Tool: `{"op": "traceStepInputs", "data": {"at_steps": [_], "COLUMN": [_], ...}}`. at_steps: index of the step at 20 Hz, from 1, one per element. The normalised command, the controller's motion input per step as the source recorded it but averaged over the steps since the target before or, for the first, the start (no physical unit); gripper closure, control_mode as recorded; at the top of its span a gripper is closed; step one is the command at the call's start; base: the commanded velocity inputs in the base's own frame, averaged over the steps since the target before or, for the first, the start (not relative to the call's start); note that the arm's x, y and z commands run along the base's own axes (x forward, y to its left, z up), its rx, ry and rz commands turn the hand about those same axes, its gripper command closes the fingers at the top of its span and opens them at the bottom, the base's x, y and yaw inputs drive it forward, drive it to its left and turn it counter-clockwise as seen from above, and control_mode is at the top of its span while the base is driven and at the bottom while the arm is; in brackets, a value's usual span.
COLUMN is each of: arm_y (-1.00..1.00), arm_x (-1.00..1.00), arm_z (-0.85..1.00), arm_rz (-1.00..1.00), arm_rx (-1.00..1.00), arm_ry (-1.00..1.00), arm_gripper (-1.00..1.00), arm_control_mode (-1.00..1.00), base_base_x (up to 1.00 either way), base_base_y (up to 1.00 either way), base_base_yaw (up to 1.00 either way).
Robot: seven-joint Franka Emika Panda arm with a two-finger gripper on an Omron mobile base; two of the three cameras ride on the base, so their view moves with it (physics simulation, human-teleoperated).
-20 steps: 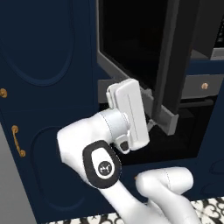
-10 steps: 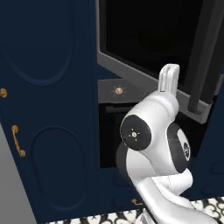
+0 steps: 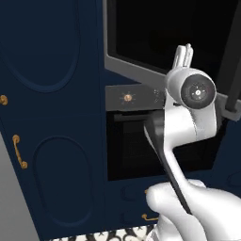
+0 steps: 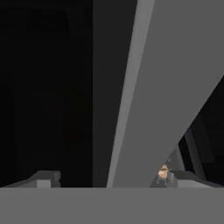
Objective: Pick the corn from the sink and place it in the bowl. Then pick the bowl and place it in the microwave. Then close the microwave door and press the start button.
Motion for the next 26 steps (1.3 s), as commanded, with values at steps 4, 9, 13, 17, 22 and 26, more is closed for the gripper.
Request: {"op": "traceStepInputs", "data": {"at_steps": [4, 9, 13, 17, 22, 26], "arm_y": [-0.11, -0.26, -0.19, -0.12, 0.0, 0.0], "arm_x": [0.99, 1.0, 1.0, 0.99, 0.9, 0.83], "arm_z": [0.18, 0.01, 0.0, 0.0, 0.0, 0.0], "arm_rz": [0.28, 0.24, 0.15, 0.11, 0.07, 0.06], "arm_rx": [0.11, 0.12, 0.09, 0.08, 0.03, 0.0], "arm_ry": [0.17, 0.07, 0.0, 0.0, 0.0, 0.0], "arm_gripper": [-1.0, -1.0, -1.0, -1.0, -1.0, -1.0], "arm_control_mode": [-1.0, -1.0, -1.0, -1.0, -1.0, -1.0], "base_base_x": [0.0, 0.0, 0.0, 0.0, 0.0, 0.0], "base_base_y": [0.0, 0.0, 0.0, 0.0, 0.0, 0.0], "base_base_yaw": [0.0, 0.0, 0.0, 0.0, 0.0, 0.0]}}
